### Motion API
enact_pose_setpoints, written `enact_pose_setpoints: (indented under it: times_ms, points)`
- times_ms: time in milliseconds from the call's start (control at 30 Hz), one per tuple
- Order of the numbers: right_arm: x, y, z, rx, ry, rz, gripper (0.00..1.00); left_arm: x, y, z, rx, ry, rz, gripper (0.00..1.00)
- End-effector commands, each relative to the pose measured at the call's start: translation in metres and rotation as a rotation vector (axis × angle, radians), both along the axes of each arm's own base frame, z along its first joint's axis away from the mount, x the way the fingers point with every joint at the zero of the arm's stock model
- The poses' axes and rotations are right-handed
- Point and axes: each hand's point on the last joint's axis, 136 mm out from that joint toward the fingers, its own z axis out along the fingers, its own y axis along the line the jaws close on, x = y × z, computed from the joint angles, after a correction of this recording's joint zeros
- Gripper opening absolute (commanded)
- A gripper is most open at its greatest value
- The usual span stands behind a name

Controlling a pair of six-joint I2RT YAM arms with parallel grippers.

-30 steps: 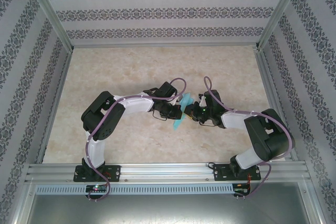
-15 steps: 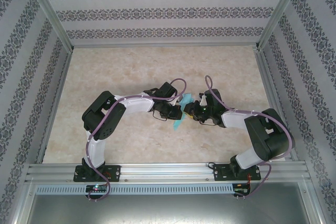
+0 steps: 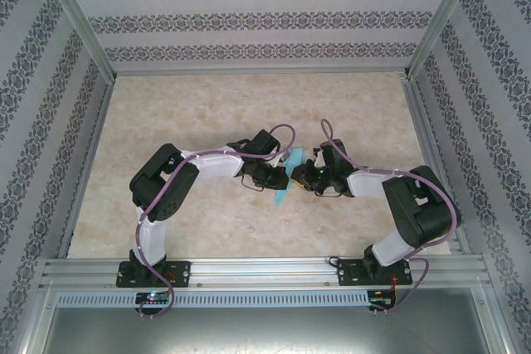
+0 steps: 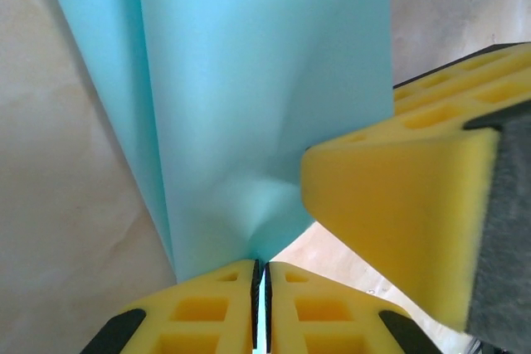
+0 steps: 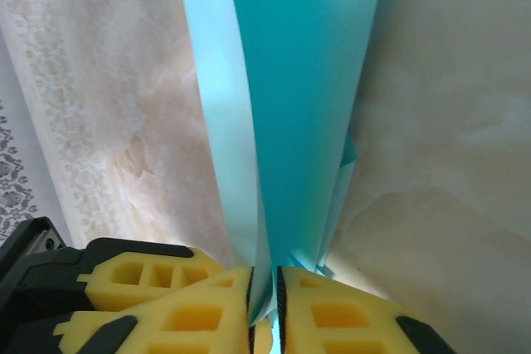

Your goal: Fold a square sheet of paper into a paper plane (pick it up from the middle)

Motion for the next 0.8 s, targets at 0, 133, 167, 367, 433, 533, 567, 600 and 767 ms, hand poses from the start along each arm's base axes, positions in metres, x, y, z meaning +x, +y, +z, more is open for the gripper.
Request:
enact_pose_setpoints:
  times_ms: [0,133,167,367,433,533,567,600,767]
  points:
    - [0.003,-0.005,0.000,-0.038,-0.006,-0.002,0.13,0.006,-0.005,0.007,-0.026,-0.023,-0.021,0.15]
    - [0.003,-0.007,-0.001,-0.053,-0.003,0.003,0.10,0.007,-0.005,0.011,-0.028,-0.030,-0.024,0.16]
    - [0.003,-0.006,-0.002,-0.054,-0.001,0.005,0.09,0.006,-0.005,0.012,-0.028,-0.032,-0.025,0.17]
    - [0.006,-0.009,-0.002,-0.075,-0.002,0.007,0.02,0.006,-0.003,0.025,-0.033,-0.050,-0.020,0.23]
    - [0.007,-0.010,-0.001,-0.083,-0.004,0.009,0.01,0.006,0.001,0.030,-0.024,-0.070,-0.015,0.26]
    - [0.009,-0.011,0.000,-0.090,-0.003,0.013,0.00,0.003,0.012,0.031,0.007,-0.093,0.004,0.31]
    - [0.009,-0.011,-0.001,-0.095,0.000,0.016,0.00,0.003,0.016,0.031,0.022,-0.102,0.013,0.33]
    - [0.009,-0.012,-0.001,-0.098,0.000,0.019,0.00,0.002,0.019,0.030,0.041,-0.109,0.020,0.35]
    - [0.010,-0.012,-0.003,-0.111,0.007,0.030,0.00,-0.006,0.035,0.018,0.152,-0.146,0.035,0.40]
